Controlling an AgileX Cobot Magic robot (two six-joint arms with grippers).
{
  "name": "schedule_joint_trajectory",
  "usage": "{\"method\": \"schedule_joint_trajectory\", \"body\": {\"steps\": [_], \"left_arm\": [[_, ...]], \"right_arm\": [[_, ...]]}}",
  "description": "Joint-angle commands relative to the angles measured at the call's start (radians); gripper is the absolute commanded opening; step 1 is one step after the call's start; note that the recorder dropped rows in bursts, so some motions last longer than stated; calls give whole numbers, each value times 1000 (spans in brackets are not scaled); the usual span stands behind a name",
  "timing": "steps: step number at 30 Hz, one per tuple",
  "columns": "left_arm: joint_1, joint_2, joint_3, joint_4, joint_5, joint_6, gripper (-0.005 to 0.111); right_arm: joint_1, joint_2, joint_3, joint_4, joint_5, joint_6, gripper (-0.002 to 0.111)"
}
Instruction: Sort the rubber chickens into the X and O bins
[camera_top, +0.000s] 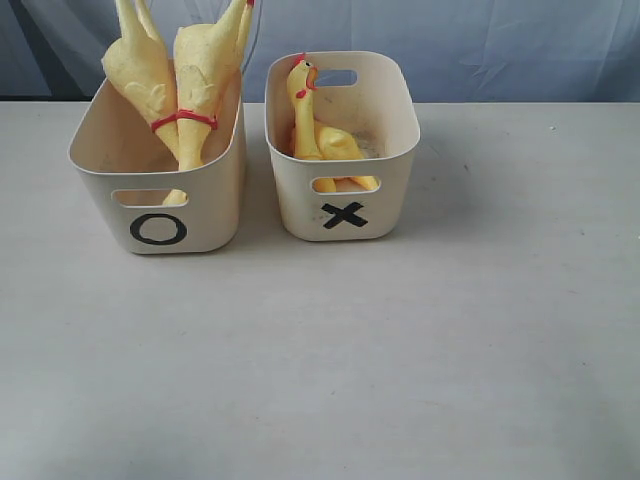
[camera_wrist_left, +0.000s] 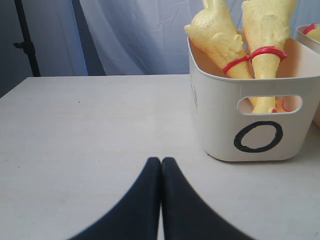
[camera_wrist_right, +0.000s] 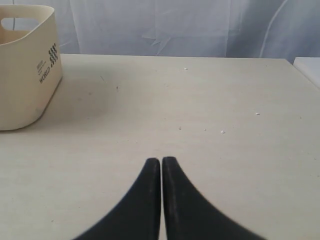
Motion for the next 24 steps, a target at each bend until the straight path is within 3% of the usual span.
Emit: {"method": "schedule_joint_trajectory", "body": {"steps": [1, 24], "left_arm": [[-5, -5, -2, -7, -7, -3, 0], [-5, -5, -2, -7, -7, -3, 0]], "right_arm": [[9, -5, 5, -11, -16, 0, 2], [36, -5, 5, -8, -14, 0, 2]]}}
